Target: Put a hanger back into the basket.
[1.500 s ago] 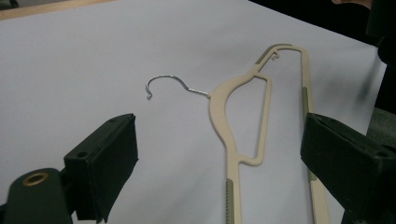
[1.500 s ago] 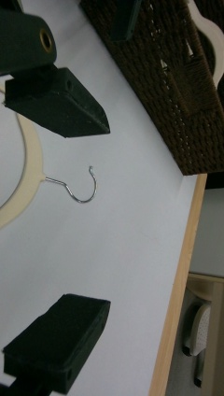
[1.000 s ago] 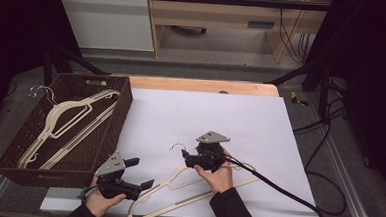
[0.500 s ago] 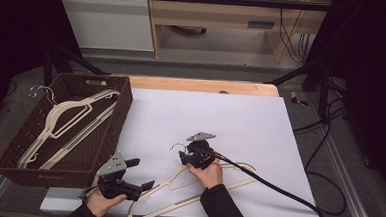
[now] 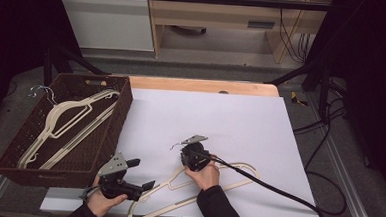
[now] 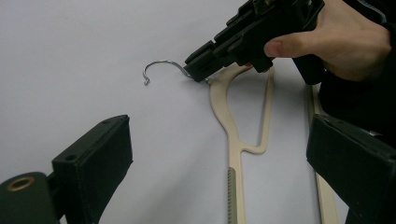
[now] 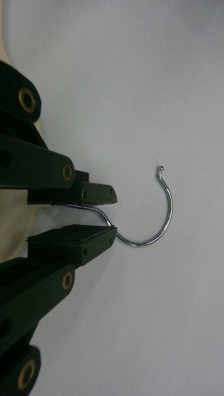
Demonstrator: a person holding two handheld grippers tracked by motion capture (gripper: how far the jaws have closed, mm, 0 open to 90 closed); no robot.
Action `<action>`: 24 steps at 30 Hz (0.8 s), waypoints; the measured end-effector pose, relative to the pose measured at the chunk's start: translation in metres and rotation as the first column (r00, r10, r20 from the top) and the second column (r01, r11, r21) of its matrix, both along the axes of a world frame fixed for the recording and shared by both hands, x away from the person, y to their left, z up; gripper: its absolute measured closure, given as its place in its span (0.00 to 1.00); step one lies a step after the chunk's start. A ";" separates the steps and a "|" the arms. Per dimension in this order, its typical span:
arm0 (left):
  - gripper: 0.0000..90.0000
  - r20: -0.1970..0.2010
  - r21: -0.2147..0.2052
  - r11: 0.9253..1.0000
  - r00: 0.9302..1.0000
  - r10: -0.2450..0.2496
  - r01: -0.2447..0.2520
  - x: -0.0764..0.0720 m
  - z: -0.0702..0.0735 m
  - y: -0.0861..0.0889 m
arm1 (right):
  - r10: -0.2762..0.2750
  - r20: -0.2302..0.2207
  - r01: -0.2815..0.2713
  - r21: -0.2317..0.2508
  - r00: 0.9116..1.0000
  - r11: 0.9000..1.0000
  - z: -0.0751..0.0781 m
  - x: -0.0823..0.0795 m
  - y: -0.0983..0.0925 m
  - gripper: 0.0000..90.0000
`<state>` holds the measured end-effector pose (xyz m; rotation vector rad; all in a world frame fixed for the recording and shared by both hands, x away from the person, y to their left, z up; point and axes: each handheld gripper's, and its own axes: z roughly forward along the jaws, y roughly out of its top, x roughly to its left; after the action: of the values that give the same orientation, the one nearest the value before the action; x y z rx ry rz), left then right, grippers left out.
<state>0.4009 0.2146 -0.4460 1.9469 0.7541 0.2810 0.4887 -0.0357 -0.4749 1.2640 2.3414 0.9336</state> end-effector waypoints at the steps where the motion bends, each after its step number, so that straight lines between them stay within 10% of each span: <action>1: 0.07 0.000 0.002 1.000 1.000 0.000 0.000 0.000 0.000 0.000 | -0.004 0.001 0.004 -0.001 1.000 1.000 0.000 -0.001 0.000 0.89; 16: 0.09 -0.042 0.032 0.999 0.999 -0.026 0.027 0.008 -0.002 -0.014 | -0.065 -0.058 0.067 0.033 0.996 0.997 0.003 0.000 -0.001 0.99; 24: 0.14 -0.090 0.109 0.991 0.994 -0.064 0.073 0.024 -0.007 -0.044 | -0.056 -0.003 0.056 0.049 0.998 0.997 0.013 -0.008 -0.003 0.99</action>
<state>0.4246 0.1709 -0.4533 2.0983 0.7390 0.2024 0.4803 -0.0385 -0.4617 1.3425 2.2854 0.9784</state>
